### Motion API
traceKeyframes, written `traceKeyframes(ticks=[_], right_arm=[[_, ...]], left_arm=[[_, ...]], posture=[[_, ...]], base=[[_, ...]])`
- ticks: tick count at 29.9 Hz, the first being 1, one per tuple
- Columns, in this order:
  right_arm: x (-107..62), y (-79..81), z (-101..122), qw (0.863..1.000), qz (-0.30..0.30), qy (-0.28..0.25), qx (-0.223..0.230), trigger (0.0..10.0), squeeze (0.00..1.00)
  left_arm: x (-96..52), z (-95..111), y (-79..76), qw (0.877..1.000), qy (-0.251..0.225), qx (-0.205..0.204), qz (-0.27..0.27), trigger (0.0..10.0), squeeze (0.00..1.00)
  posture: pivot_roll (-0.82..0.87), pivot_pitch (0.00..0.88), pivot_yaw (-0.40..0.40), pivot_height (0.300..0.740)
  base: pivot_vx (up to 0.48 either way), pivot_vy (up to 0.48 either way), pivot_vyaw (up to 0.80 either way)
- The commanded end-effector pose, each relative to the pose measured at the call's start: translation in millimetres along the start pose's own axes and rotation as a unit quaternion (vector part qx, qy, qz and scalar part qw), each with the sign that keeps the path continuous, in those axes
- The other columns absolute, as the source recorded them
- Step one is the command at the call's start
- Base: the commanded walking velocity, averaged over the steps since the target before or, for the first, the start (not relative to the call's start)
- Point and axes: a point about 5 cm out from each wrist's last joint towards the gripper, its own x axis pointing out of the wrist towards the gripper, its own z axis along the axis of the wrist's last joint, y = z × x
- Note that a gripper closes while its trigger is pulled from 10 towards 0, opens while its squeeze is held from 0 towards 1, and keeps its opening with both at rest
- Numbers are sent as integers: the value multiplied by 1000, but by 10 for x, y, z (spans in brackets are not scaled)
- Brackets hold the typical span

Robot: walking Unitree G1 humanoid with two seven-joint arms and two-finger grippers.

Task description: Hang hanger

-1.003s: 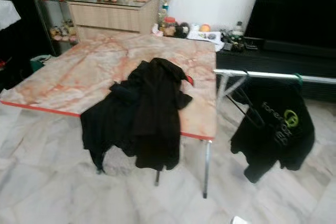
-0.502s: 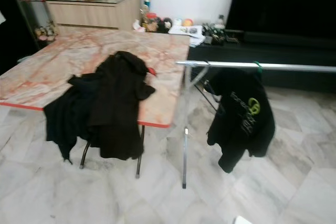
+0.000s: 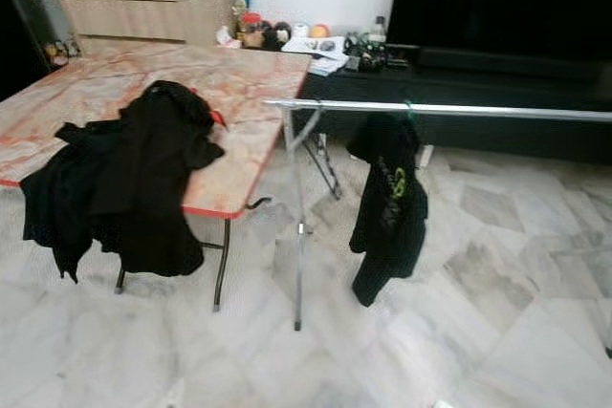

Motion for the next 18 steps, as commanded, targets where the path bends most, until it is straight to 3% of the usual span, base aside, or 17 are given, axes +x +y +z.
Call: traceKeyframes(ticks=[1,18], right_arm=[[7,100,0,1000,11,0,7,10000,0],[8,131,-22,1000,20,12,-15,10000,0]], left_arm=[[-24,-61,97,1000,13,5,12,10000,0],[-18,-32,92,1000,10,4,17,10000,0]], posture=[[124,0,11,740],[120,0,9,740]], base=[[0,-379,0],[0,0,0]])
